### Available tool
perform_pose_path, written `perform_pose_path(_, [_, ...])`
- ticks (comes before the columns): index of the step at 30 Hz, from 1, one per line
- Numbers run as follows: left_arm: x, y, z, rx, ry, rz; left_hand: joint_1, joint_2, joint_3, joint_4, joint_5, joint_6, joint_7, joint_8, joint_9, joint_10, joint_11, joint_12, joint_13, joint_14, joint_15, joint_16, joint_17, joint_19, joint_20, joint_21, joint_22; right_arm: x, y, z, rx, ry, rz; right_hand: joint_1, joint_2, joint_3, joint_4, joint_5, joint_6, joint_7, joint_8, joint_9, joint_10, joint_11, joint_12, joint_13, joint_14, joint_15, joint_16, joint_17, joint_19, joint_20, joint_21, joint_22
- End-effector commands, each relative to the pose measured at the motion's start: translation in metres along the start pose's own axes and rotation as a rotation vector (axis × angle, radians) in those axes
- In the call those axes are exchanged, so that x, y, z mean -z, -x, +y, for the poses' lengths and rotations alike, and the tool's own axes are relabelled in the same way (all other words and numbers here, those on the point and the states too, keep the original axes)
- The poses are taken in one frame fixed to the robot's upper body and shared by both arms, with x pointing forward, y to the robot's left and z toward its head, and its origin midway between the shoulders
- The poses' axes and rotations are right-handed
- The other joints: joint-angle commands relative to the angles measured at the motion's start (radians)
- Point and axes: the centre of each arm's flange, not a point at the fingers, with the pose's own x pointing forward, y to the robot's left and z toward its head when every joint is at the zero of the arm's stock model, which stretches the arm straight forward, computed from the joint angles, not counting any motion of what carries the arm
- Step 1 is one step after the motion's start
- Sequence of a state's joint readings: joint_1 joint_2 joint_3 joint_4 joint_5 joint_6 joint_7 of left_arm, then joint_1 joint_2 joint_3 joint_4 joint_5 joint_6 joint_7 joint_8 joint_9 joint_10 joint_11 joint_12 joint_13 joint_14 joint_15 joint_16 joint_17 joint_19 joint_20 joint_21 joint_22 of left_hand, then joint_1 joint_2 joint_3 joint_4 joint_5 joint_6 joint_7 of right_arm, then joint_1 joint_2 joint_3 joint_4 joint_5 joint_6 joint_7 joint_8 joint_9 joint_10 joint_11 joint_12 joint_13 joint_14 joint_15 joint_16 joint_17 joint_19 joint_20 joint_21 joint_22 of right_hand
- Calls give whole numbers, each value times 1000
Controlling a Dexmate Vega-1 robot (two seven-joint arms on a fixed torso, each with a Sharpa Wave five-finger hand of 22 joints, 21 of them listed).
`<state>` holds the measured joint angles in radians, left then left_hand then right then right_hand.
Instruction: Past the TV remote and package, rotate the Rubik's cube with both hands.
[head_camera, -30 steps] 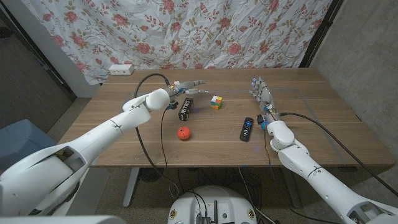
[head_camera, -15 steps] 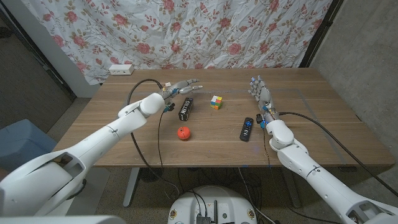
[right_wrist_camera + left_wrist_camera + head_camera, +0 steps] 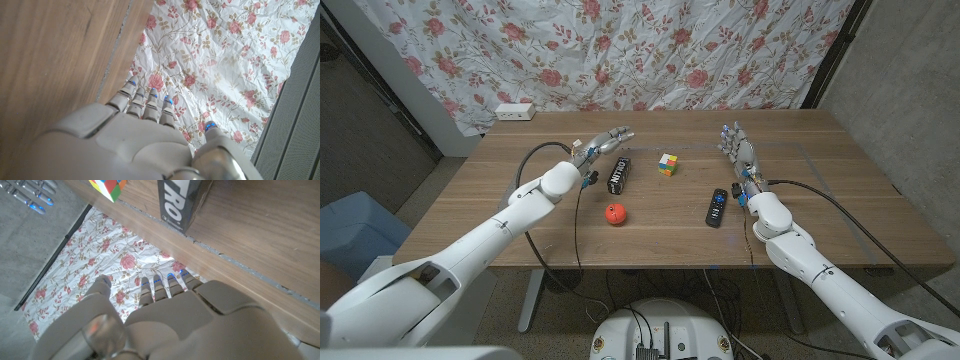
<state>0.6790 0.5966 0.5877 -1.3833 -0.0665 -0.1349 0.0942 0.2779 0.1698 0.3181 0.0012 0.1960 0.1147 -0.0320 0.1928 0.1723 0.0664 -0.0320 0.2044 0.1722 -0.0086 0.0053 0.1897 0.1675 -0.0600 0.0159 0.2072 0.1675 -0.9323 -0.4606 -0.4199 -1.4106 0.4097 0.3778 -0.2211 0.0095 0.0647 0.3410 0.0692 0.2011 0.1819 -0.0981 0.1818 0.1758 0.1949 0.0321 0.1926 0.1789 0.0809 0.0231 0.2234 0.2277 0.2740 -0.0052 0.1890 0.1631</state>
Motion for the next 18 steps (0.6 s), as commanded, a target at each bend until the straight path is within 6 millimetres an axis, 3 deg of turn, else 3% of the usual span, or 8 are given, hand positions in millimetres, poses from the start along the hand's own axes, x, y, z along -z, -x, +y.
perform_pose_path(1, [28, 24, -9, -112, 189, 35, -7, 0, 13, -2, 8, 13, 1, 4, -1, 17, -1, 8, 2, 12, 4, 3, 1, 10, -1, 5, 2, 4, 2, -3, 8, -22, 7, 5, 12, 3, 4, 8, 0, -1, 4, 1, 14, -7, 5, 3, 10, -5, 8, 1, 12, 2, 4, 2])
perform_pose_path(13, [52, 39, -20, -196, 425, 10, -19, 12, 27, 8, 11, 27, 9, 3, 0, 21, 4, 4, 3, 23, 8, 2, 3, 24, 5, 4, 2, 3, 0, 2, 1, -43, 9, 9, 27, 10, 9, 11, 11, -4, 8, 1, 29, -21, 8, 3, 20, -17, 9, 0, 25, -8, 5, 2])
perform_pose_path(18, [53, 41, -21, -200, 448, -13, -21, 14, 32, 10, 12, 29, 13, 2, 0, 20, 6, 2, 3, 24, 12, 0, 3, 27, 7, 3, 2, 2, -1, 5, -13, -44, 16, 10, 26, 10, 9, 11, 14, -3, 9, 1, 31, -15, 7, 3, 21, -16, 9, 0, 26, -8, 4, 2])
